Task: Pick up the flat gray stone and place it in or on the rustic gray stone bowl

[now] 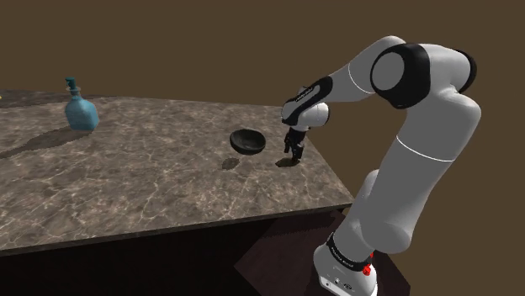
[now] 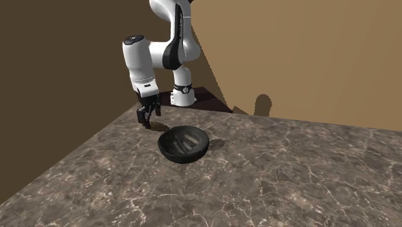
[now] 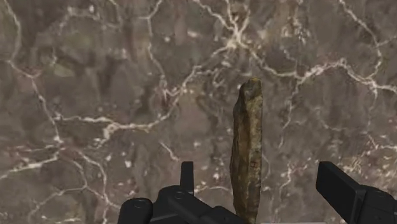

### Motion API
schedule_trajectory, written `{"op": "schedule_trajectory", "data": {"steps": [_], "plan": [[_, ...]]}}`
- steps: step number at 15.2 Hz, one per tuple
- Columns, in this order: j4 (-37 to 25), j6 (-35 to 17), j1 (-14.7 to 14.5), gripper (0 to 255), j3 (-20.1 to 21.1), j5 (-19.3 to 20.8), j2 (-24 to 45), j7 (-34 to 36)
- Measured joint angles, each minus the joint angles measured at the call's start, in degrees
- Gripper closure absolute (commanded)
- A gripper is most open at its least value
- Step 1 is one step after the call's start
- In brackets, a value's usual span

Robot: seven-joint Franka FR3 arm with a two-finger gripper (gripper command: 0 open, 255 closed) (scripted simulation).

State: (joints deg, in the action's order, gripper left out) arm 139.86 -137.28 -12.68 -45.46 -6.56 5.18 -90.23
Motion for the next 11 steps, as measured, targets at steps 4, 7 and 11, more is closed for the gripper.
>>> {"op": "schedule_trajectory", "data": {"steps": [4, 7, 11], "plan": [[0.81, -2.88, 0.63, 0, 1.12, -3.86, 3.18, -2.86], [0.93, -3.36, 0.81, 0, 1.33, -4.51, 3.7, -3.38], [0.92, -3.42, 0.84, 255, 1.37, -4.61, 3.78, -3.46]]}}
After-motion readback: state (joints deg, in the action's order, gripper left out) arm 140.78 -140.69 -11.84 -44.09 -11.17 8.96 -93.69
